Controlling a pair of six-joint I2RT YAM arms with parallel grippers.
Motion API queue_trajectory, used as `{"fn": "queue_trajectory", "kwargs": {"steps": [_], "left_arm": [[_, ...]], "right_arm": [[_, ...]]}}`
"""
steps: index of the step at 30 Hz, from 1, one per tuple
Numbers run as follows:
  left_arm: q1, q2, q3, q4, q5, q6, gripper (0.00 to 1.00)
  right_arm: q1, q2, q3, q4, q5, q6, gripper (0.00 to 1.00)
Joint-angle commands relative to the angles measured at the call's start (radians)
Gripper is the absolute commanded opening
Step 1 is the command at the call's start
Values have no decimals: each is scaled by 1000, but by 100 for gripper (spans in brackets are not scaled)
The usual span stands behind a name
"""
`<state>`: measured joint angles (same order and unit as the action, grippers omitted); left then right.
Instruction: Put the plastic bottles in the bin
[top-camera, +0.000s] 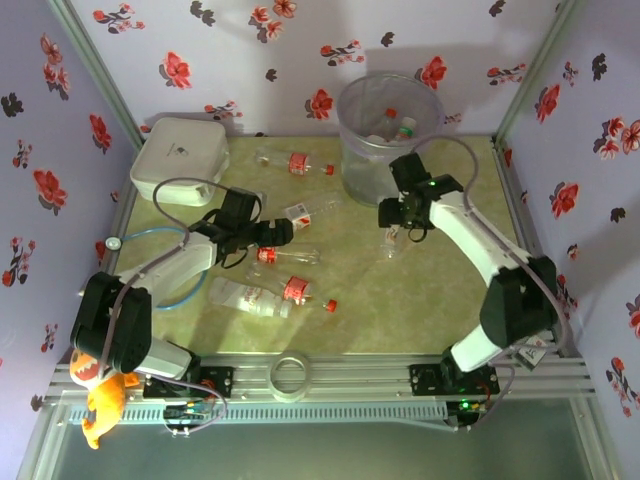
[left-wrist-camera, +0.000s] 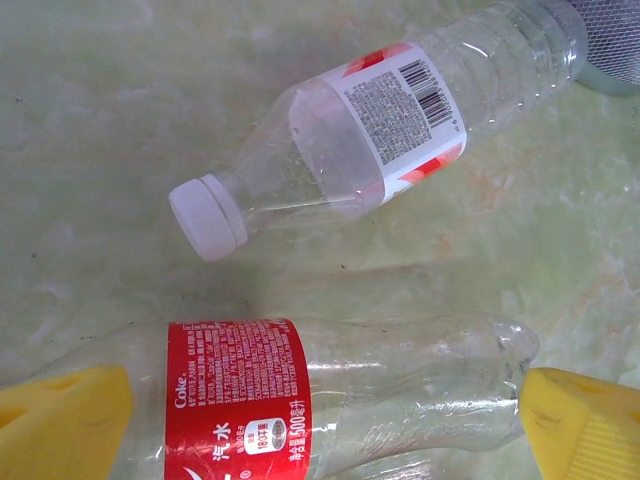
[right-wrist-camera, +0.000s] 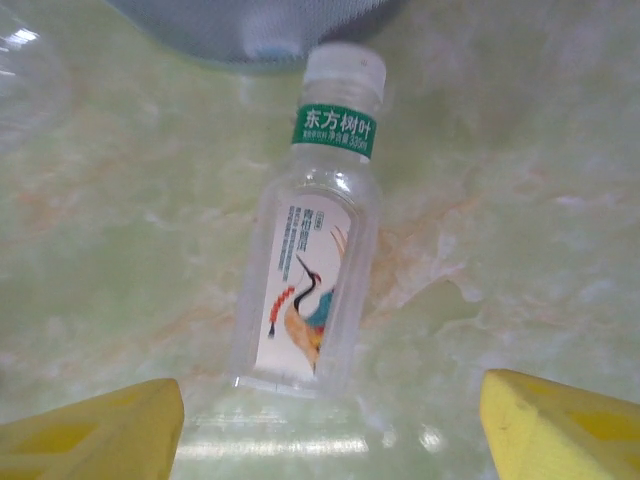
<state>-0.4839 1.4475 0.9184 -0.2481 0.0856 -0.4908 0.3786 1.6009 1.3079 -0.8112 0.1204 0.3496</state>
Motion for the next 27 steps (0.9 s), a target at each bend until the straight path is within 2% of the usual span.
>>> {"fn": "queue_trajectory", "kwargs": {"steps": [1, 7, 15, 23, 27], "left_arm": [[5, -18, 4, -7, -18, 14, 100], [5, -26, -5, -10, -24, 11, 100], [5, -20, -6, -8, -23, 15, 100], [6, -14, -4, -5, -24, 11, 100], [4, -7, 0, -3, -24, 11, 100]], "right_arm": [[-10, 91, -22, 152, -23, 55, 79], [-12, 235, -12, 217, 42, 122, 84], [-21, 308, -79, 313, 32, 165, 76], [-16, 229, -110, 283, 51, 164, 57], [-11, 141, -120, 219, 54, 151, 54]]}}
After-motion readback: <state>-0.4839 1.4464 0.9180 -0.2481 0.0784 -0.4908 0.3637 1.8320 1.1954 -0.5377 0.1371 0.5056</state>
